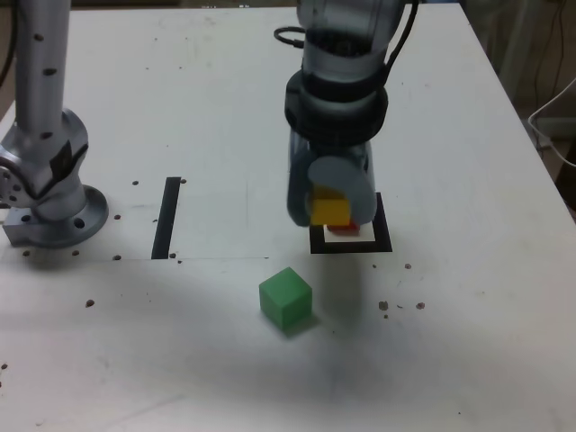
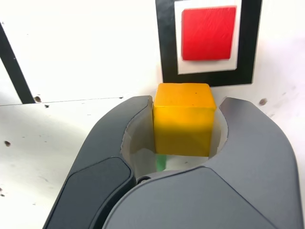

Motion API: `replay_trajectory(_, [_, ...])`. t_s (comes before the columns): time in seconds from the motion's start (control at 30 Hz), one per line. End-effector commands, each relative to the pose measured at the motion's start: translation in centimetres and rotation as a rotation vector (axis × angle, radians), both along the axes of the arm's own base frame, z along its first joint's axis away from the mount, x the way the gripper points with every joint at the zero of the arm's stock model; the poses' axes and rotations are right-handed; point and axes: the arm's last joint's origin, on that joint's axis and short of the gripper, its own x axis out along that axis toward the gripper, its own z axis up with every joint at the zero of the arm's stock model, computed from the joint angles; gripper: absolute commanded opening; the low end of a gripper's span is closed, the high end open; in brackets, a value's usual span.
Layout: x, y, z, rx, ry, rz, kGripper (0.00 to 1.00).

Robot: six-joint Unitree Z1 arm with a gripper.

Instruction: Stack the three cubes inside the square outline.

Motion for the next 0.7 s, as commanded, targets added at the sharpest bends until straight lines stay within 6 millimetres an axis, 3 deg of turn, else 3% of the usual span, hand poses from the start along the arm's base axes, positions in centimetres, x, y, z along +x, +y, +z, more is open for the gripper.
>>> replay_trajectory(0.0, [0.2,0.5,0.4,-0.002,-0.014,0.021,0.38])
replay_trajectory(0.4, [1.7,3.9,-0.2,-0.028,0.007,0.074,0.38])
replay_trajectory(0.67, [1.9,4.3,-0.4,-0.028,0.015,0.068,0.38])
